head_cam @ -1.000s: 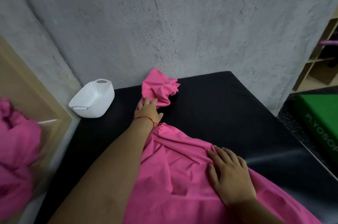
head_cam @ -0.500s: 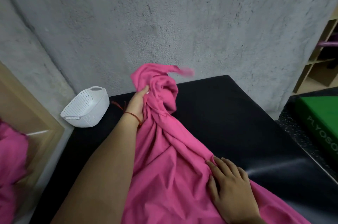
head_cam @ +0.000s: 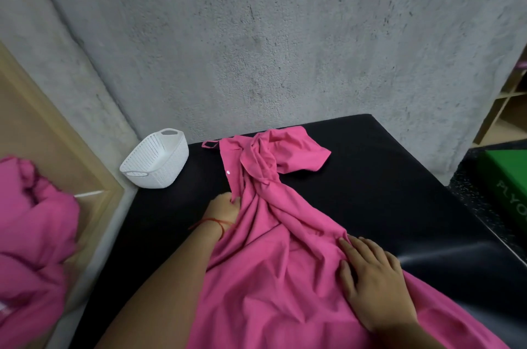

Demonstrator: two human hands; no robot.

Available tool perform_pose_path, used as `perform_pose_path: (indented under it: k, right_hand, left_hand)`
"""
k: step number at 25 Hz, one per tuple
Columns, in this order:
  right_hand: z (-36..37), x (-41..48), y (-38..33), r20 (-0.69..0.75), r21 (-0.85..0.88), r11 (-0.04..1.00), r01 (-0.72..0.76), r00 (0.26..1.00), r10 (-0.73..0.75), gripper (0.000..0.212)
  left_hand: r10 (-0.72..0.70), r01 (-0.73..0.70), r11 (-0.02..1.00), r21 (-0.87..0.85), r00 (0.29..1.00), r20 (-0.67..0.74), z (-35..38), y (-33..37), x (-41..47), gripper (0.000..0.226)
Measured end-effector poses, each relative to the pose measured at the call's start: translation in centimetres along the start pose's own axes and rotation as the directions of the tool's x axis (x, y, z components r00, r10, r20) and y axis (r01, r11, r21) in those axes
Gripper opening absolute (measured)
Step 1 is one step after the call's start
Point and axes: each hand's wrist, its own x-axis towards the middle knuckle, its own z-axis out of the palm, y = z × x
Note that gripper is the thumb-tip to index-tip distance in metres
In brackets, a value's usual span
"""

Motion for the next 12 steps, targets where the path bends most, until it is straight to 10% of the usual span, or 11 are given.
perform_pose_path:
  k: [7, 9, 12]
  right_hand:
    - [-0.6, -0.1, -0.4, 0.019, 0.011, 0.998, -0.057, 0.998, 0.057, 0.060]
    - [-0.7, -0.1, -0.3, 0.032, 0.011, 0.998, -0.057, 0.998, 0.057, 0.061]
    - [-1.2, -0.1, -0.4, 0.033, 0.003, 0.998, -0.057, 0.998, 0.057, 0.062]
  left_hand:
    - [-0.372, 0.434, 0.900, 0.044, 0.815, -0.444, -7.5, -10.7, -4.9, 0.024]
    - [-0.166, 0.277, 0.958, 0.081, 0.761, -0.627, -7.1, -10.4, -6.5, 0.029]
    - [0.171, -0.018, 0.939, 0.342, 0.890, -0.422, -1.6, -8.1, -9.5, 0.050]
